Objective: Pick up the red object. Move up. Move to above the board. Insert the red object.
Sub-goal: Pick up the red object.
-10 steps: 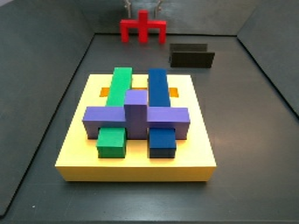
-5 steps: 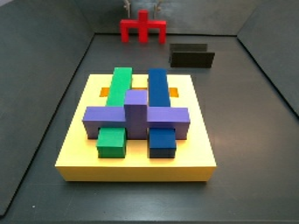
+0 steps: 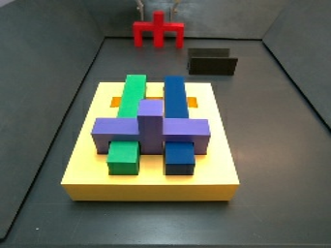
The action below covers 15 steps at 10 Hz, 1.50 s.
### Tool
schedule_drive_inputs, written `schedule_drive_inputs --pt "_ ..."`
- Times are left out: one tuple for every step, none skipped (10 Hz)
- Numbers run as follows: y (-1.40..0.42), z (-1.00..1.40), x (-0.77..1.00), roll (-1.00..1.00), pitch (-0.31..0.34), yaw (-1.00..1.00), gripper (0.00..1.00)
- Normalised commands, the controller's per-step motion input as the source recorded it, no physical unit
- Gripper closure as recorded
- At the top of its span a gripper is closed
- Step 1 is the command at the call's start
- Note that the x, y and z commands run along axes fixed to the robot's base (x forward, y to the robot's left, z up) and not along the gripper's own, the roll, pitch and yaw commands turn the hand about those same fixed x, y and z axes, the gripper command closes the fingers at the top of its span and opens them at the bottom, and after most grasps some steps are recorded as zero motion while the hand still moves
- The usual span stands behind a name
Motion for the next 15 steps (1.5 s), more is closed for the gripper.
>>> schedule_drive_inputs --pt "0.00 0.00 0.00 0.00 0.000 0.00 0.00" --pt "0.00 0.00 0.00 0.00 0.000 0.00 1.00" --pt "0.00 0.00 0.00 0.00 0.000 0.00 1.00" --pt "0.00 0.00 0.00 0.00 0.000 0.00 1.00" --pt "0.00 0.00 0.00 0.00 0.000 0.00 1.00" --pt "0.00 0.00 0.00 0.00 0.000 0.00 1.00" --pt "0.00 0.00 0.00 0.00 0.000 0.00 1.00" --pt "0.00 0.00 0.00 0.00 0.000 0.00 1.00" --pt "0.00 0.00 0.00 0.00 0.000 0.00 1.00" --pt "0.00 0.00 0.00 0.00 0.000 0.00 1.00" --pt "0.00 0.00 0.00 0.00 0.000 0.00 1.00" --pt "0.00 0.00 0.00 0.00 0.000 0.00 1.00" --pt "0.00 0.00 0.00 0.00 0.000 0.00 1.00" --pt "0.00 0.00 0.00 0.00 0.000 0.00 1.00" --pt "0.00 0.00 0.00 0.00 0.000 0.00 1.00"
